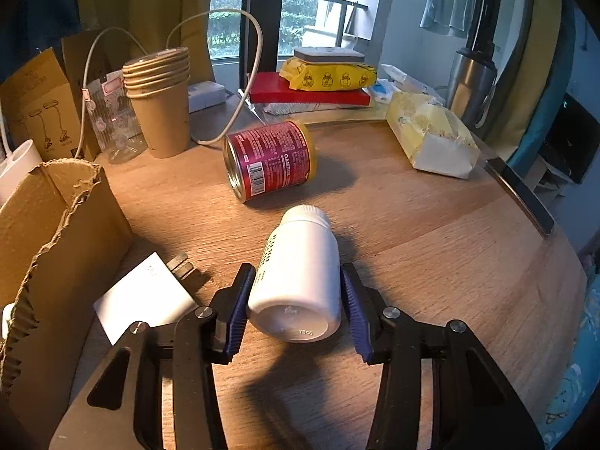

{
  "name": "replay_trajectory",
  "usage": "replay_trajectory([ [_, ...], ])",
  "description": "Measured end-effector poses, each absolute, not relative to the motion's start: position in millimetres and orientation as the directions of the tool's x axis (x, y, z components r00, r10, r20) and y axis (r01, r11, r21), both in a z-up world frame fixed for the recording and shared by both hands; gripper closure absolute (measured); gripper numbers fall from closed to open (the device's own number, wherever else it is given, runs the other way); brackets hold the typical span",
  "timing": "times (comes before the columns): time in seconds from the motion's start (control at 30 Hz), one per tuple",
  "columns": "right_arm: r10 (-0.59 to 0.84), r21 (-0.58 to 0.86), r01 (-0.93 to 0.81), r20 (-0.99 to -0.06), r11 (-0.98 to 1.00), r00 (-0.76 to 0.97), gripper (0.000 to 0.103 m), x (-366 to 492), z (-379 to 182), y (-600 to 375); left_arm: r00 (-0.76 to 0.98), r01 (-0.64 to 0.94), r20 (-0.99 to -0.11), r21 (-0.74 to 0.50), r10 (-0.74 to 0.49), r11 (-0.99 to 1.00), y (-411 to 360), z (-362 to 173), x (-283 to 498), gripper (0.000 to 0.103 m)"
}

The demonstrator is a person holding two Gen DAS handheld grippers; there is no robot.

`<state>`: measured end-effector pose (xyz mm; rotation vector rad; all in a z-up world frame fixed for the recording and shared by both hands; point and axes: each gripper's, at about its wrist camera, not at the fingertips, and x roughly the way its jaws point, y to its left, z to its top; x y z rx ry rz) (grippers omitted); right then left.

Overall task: Organize rigid objects
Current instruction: 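Close the right gripper around the white pill bottle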

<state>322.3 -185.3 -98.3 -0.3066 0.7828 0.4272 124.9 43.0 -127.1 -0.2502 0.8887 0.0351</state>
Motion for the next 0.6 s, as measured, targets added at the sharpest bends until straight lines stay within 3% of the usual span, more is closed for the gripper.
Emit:
replay_trajectory([
  [0.6,0.306,-0.127,-0.516,-0.677,0.847,0.669,0.057,288.6,-62.3,-187.0,0.632,-0.134,-0.771,-0.201,-0.073,0.970,43.2,-127.3,125.0,0.081],
])
